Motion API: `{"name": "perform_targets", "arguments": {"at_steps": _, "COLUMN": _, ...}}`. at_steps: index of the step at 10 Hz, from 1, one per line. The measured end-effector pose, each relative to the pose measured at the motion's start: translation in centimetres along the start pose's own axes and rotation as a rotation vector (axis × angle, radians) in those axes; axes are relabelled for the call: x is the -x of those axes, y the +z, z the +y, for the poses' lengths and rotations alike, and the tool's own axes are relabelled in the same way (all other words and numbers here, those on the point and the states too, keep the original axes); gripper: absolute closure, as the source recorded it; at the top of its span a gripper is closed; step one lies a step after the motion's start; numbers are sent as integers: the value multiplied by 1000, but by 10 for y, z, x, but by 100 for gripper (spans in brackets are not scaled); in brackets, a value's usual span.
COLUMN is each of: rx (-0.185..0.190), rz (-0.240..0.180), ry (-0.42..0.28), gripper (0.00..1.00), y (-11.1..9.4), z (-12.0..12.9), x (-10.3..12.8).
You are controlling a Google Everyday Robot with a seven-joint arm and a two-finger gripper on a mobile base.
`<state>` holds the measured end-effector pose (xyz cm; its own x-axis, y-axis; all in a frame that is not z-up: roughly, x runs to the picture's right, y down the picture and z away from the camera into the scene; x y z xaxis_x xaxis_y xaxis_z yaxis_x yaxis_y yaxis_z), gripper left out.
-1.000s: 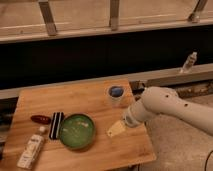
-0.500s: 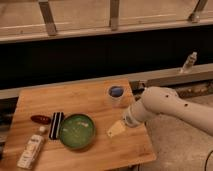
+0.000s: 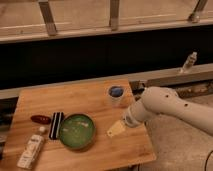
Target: Drag the ceramic bowl in a circle
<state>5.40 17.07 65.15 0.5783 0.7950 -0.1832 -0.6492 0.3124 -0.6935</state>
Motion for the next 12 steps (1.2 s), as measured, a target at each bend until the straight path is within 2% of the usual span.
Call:
{"name": "perform_targets", "arguments": {"at_steps": 3, "rx": -10, "rz": -1, "ry": -18, "gripper": 20, "y": -2, "z": 1, "x": 3}}
{"name": "perform_targets", "arguments": {"at_steps": 5, "rx": -28, "rz": 5, "ry": -88, "gripper": 20, "y": 2, "z": 13, "x": 22}}
{"name": "perform_targets", "arguments": {"at_steps": 7, "rx": -19, "rz": 4, "ry": -145, "gripper": 20, "y": 15, "z": 29, "x": 47}}
{"name": "perform_targets", "arguments": {"at_steps": 12, "rx": -18, "rz": 6, "ry": -151, "gripper": 20, "y": 16, "z": 30, "x": 50}}
